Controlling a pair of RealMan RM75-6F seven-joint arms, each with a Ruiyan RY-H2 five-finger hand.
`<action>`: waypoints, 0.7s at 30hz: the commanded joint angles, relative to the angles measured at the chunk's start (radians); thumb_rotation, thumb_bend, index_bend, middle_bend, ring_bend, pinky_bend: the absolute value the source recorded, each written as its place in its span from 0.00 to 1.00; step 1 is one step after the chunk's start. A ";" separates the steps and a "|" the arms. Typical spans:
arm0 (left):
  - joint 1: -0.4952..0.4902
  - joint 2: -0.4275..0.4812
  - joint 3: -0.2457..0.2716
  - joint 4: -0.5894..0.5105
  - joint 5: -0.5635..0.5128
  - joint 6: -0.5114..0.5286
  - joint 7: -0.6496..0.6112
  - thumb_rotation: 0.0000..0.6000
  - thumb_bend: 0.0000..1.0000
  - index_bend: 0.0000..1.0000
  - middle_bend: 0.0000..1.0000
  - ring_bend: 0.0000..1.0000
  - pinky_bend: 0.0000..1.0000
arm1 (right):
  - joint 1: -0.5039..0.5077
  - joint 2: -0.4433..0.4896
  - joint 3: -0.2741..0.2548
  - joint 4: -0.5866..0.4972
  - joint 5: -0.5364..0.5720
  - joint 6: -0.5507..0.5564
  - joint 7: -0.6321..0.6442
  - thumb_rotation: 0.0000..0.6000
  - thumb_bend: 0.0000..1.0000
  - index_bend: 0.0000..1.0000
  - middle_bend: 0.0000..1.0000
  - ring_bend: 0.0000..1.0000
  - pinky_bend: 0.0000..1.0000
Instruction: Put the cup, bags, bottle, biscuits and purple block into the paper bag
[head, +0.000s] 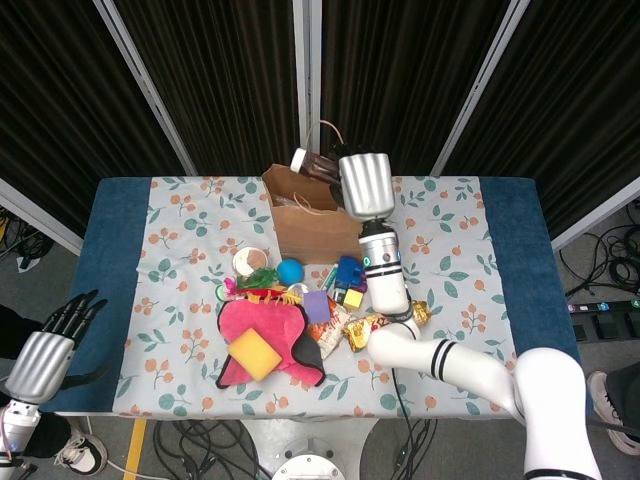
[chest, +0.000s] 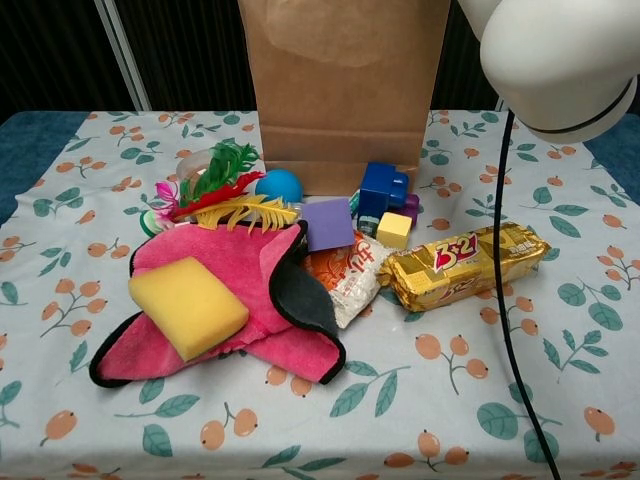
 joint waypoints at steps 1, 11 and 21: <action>0.000 -0.002 0.000 0.003 -0.002 -0.002 0.000 1.00 0.00 0.09 0.07 0.06 0.19 | 0.003 0.001 -0.011 0.010 -0.005 -0.015 0.021 1.00 0.34 0.76 0.67 0.54 0.63; -0.001 -0.007 -0.003 0.011 -0.008 -0.006 -0.005 1.00 0.00 0.09 0.07 0.06 0.19 | 0.012 0.009 -0.039 0.023 -0.001 -0.061 0.049 1.00 0.34 0.76 0.67 0.54 0.63; 0.001 -0.013 -0.005 0.022 -0.010 -0.004 -0.010 1.00 0.00 0.09 0.07 0.06 0.19 | 0.009 0.041 -0.061 -0.011 0.029 -0.126 0.056 1.00 0.21 0.64 0.57 0.46 0.54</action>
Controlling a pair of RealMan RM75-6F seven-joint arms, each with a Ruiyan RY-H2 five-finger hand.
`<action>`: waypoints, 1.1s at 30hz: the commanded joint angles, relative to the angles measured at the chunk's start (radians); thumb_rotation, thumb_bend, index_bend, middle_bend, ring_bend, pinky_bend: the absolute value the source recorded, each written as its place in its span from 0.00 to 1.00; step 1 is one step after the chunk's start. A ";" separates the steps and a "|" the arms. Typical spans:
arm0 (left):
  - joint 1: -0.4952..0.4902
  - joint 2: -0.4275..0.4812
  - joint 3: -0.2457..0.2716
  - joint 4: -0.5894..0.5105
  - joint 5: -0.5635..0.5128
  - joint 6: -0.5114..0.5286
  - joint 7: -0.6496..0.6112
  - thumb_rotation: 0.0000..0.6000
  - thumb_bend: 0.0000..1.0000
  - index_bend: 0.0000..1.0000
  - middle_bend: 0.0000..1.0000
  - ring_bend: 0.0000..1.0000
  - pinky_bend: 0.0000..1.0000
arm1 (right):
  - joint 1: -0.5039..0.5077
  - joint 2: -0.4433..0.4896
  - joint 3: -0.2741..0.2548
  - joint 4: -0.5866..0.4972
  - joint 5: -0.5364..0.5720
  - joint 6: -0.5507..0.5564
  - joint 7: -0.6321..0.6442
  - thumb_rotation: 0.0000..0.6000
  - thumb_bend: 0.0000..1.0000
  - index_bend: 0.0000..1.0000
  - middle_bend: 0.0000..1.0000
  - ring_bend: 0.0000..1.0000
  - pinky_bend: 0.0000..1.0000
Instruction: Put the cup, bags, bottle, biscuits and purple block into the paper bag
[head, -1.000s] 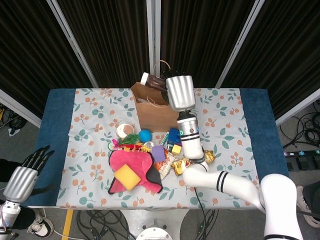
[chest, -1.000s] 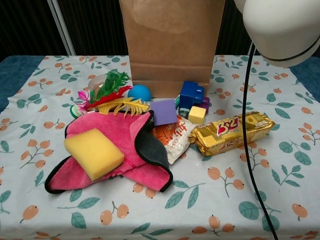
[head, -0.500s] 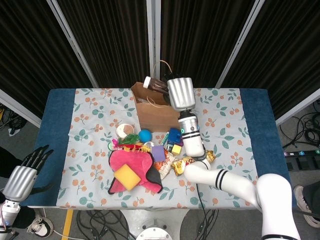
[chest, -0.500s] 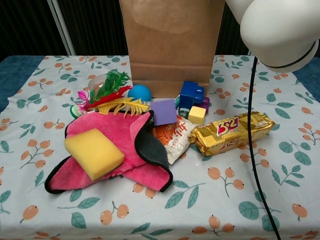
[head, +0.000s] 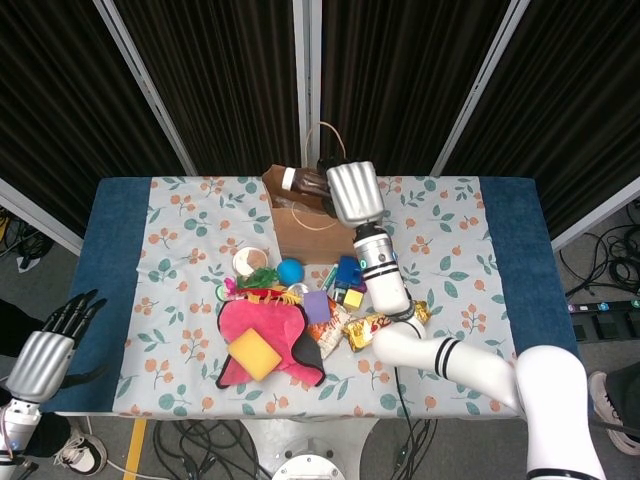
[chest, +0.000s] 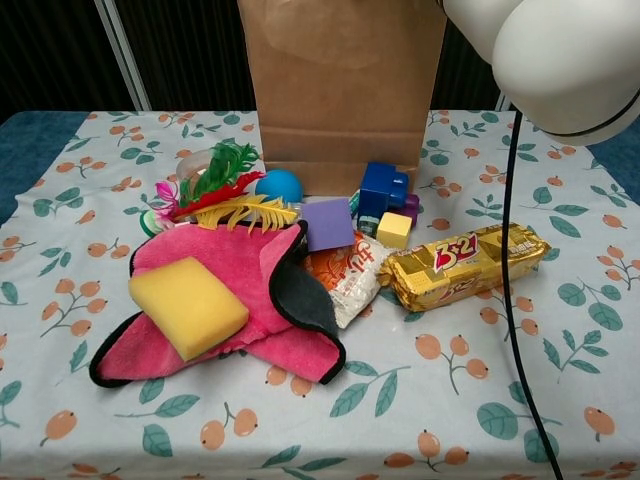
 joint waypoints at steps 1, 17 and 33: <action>0.000 0.000 -0.001 0.002 -0.002 -0.001 -0.003 1.00 0.00 0.09 0.07 0.06 0.19 | -0.001 0.016 -0.002 -0.020 0.006 -0.013 0.011 1.00 0.20 0.62 0.55 0.44 0.52; -0.001 0.002 0.000 -0.003 0.004 0.002 -0.004 1.00 0.00 0.09 0.07 0.06 0.19 | -0.015 0.061 -0.011 -0.097 -0.009 0.028 0.037 1.00 0.14 0.46 0.44 0.32 0.38; -0.004 0.009 0.000 -0.020 0.008 0.003 -0.001 1.00 0.00 0.09 0.07 0.06 0.19 | -0.033 0.109 -0.029 -0.170 0.027 0.016 0.026 1.00 0.06 0.34 0.36 0.24 0.30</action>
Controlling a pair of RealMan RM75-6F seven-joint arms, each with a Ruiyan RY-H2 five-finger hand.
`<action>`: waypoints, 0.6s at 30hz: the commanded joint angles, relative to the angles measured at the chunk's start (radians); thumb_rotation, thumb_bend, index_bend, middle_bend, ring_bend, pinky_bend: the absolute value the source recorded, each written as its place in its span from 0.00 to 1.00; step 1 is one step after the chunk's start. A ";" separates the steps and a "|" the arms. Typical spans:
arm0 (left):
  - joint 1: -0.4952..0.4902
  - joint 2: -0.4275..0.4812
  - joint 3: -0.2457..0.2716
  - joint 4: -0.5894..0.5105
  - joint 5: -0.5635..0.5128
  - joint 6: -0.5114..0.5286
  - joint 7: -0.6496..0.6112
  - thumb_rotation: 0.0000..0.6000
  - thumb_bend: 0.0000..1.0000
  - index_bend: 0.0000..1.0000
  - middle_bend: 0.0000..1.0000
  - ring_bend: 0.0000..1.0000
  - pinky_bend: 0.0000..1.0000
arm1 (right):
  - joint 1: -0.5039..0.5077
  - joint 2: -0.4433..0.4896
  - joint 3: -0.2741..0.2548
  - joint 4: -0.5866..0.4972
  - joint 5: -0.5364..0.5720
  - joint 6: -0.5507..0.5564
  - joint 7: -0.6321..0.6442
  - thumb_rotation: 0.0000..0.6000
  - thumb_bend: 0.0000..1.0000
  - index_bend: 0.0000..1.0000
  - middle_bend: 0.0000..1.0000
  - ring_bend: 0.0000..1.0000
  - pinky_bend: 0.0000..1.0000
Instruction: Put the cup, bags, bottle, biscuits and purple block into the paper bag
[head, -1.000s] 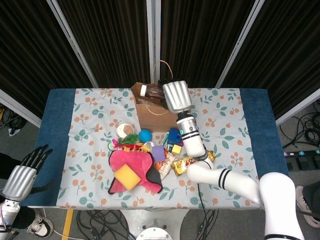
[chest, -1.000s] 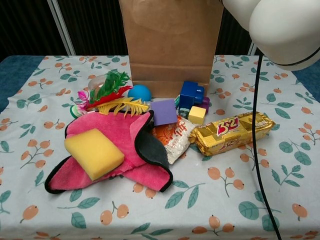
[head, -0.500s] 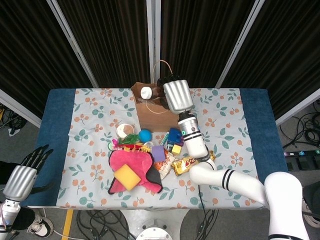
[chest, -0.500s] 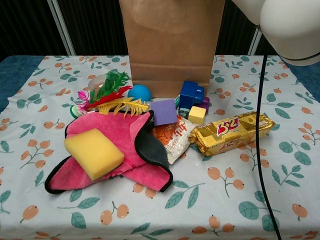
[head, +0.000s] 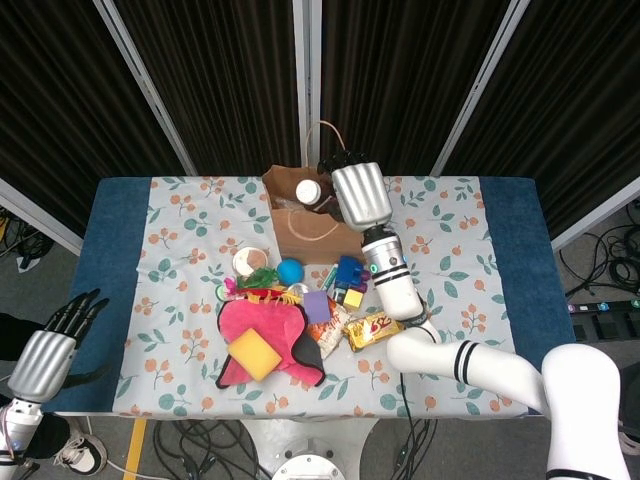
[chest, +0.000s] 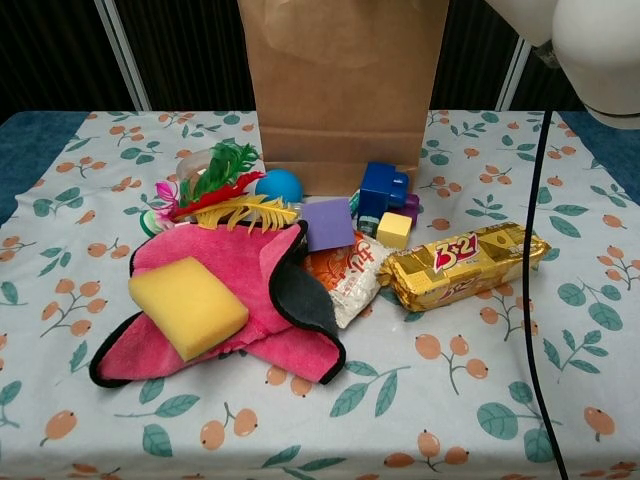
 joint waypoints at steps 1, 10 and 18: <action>0.000 0.002 -0.001 -0.001 -0.002 -0.001 -0.003 1.00 0.00 0.09 0.07 0.06 0.19 | 0.002 0.004 0.000 -0.006 0.007 -0.004 -0.001 1.00 0.06 0.33 0.35 0.23 0.29; -0.004 0.005 -0.005 -0.007 -0.001 0.000 -0.003 1.00 0.00 0.09 0.07 0.06 0.19 | 0.001 0.011 0.002 -0.040 -0.011 0.032 0.011 1.00 0.05 0.32 0.34 0.22 0.28; -0.005 0.007 -0.005 -0.014 0.002 0.003 0.000 1.00 0.00 0.09 0.07 0.06 0.19 | -0.038 0.078 0.033 -0.186 -0.105 0.148 0.059 1.00 0.06 0.32 0.35 0.22 0.28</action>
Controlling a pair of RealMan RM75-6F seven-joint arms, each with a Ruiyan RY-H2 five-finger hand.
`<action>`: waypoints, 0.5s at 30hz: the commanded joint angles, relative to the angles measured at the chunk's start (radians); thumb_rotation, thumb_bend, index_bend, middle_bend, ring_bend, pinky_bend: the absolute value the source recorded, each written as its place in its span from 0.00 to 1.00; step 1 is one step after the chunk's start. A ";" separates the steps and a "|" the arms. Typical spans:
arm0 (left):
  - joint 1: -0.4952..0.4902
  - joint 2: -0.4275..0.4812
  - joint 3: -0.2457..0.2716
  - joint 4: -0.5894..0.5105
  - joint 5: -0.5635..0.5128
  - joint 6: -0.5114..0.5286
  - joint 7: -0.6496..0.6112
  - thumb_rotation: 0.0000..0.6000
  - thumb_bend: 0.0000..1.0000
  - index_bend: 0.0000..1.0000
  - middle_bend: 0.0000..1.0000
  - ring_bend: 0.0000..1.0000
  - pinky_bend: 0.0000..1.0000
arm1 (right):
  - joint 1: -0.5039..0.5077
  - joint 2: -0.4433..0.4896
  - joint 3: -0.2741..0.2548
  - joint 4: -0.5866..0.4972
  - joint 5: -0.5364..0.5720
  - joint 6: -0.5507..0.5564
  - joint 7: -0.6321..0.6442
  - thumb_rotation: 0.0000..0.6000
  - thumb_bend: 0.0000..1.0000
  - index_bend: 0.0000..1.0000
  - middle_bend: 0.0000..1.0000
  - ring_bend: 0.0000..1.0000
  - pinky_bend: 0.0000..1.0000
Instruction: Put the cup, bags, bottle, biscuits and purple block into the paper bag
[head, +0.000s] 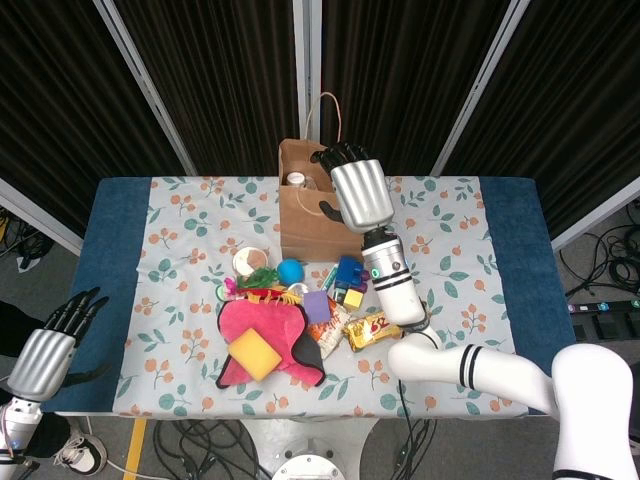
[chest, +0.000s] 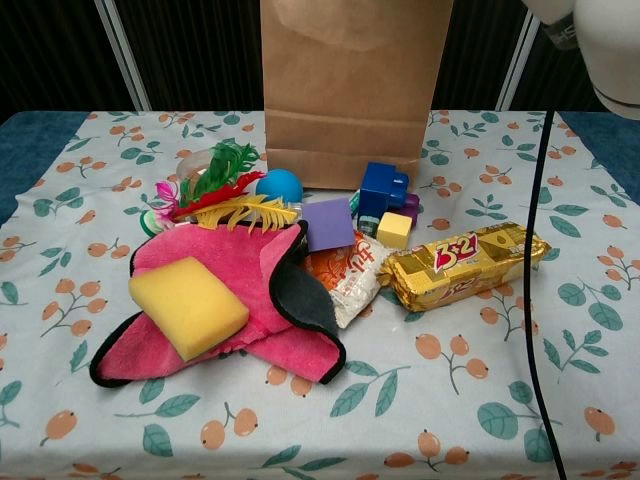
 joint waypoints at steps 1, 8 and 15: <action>-0.001 0.000 0.000 -0.003 0.001 -0.001 0.002 1.00 0.00 0.09 0.07 0.06 0.19 | -0.035 0.058 0.015 -0.105 -0.063 0.066 0.026 1.00 0.06 0.32 0.35 0.22 0.28; -0.008 -0.003 -0.002 -0.012 0.008 -0.002 0.006 1.00 0.00 0.09 0.07 0.06 0.19 | -0.214 0.290 -0.079 -0.417 -0.137 0.134 -0.005 1.00 0.05 0.32 0.37 0.23 0.28; -0.009 -0.009 -0.001 -0.015 0.009 -0.005 0.013 1.00 0.00 0.09 0.07 0.06 0.19 | -0.418 0.476 -0.325 -0.479 -0.252 0.093 0.073 1.00 0.00 0.33 0.38 0.24 0.28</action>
